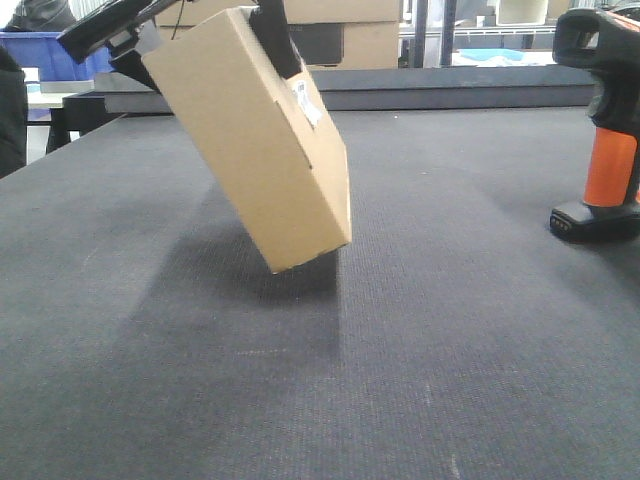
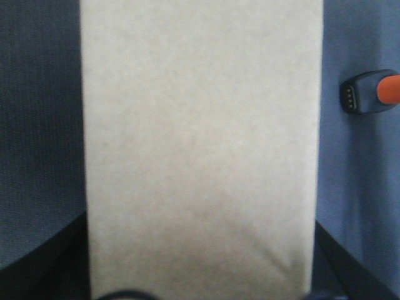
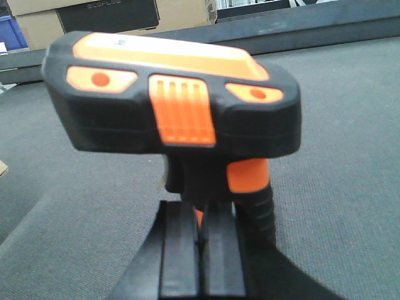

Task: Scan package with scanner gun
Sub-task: 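Grasp the orange scanner gun with the right gripper and lift it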

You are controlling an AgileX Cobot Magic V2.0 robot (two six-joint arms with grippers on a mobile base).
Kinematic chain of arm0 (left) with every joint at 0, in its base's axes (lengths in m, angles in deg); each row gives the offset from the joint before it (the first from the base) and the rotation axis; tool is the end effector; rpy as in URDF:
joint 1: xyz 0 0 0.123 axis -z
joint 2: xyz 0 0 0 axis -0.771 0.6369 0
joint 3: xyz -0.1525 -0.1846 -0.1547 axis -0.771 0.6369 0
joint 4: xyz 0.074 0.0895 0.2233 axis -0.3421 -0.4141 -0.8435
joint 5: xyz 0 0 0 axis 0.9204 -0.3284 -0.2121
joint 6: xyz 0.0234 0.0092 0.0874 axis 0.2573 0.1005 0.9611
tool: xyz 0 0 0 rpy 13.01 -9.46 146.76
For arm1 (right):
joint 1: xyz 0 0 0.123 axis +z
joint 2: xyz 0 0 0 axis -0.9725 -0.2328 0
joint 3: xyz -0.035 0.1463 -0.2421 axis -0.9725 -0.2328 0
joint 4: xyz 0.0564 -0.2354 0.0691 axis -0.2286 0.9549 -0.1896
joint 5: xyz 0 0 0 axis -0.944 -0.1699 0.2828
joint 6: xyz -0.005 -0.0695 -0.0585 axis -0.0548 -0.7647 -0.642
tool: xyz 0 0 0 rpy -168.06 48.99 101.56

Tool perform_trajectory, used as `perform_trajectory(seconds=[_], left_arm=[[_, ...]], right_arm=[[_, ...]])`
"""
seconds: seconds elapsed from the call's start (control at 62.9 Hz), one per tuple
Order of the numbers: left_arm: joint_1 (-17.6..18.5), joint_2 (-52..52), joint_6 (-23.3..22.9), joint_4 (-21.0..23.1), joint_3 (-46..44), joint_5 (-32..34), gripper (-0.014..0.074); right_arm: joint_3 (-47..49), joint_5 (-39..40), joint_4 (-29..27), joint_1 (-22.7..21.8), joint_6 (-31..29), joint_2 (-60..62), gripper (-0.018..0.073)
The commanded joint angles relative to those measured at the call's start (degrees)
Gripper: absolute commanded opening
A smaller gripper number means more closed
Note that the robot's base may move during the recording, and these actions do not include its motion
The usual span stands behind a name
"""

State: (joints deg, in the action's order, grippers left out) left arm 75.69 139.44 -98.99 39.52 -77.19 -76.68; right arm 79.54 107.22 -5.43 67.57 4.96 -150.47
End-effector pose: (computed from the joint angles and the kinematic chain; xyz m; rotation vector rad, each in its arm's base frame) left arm 0.3315 -0.1799 0.3205 -0.0685 2.7312 -0.6288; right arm 0.2444 -0.0239 0.1909 0.1552 1.6817 0.1434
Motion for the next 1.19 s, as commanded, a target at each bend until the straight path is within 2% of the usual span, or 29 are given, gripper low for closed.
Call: perform_trajectory(seconds=[0.0,0.032,0.079,0.191,0.302,0.636,1.176], left_arm=[[0.4,-0.5,0.1,0.0,-0.3,0.8,-0.0111],[0.4,-0.5,0.1,0.0,-0.3,0.8,-0.0111],[0.4,-0.5,0.1,0.0,-0.3,0.8,-0.0111],[0.4,-0.5,0.1,0.0,-0.3,0.8,-0.0111],[0.4,-0.5,0.1,0.0,-0.3,0.8,-0.0111],[0.4,-0.5,0.1,0.0,-0.3,0.8,-0.0111],[0.4,-0.5,0.1,-0.1,-0.3,0.8,-0.0111]], right_arm=[[0.4,1.1,0.1,-0.3,0.0,-0.2,-0.0078],[0.4,1.1,0.1,-0.3,0.0,-0.2,-0.0022],[0.4,1.1,0.1,-0.3,0.0,-0.2,0.0118],[0.5,0.7,-0.2,-0.3,0.0,-0.3,0.0382],[0.9,0.1,-0.7,-0.3,0.0,-1.4,0.0507],[3.6,7.2,-2.5,-0.3,0.0,-9.3,0.0529],[8.4,8.2,-2.1,0.0,0.0,-14.1,0.0529]])
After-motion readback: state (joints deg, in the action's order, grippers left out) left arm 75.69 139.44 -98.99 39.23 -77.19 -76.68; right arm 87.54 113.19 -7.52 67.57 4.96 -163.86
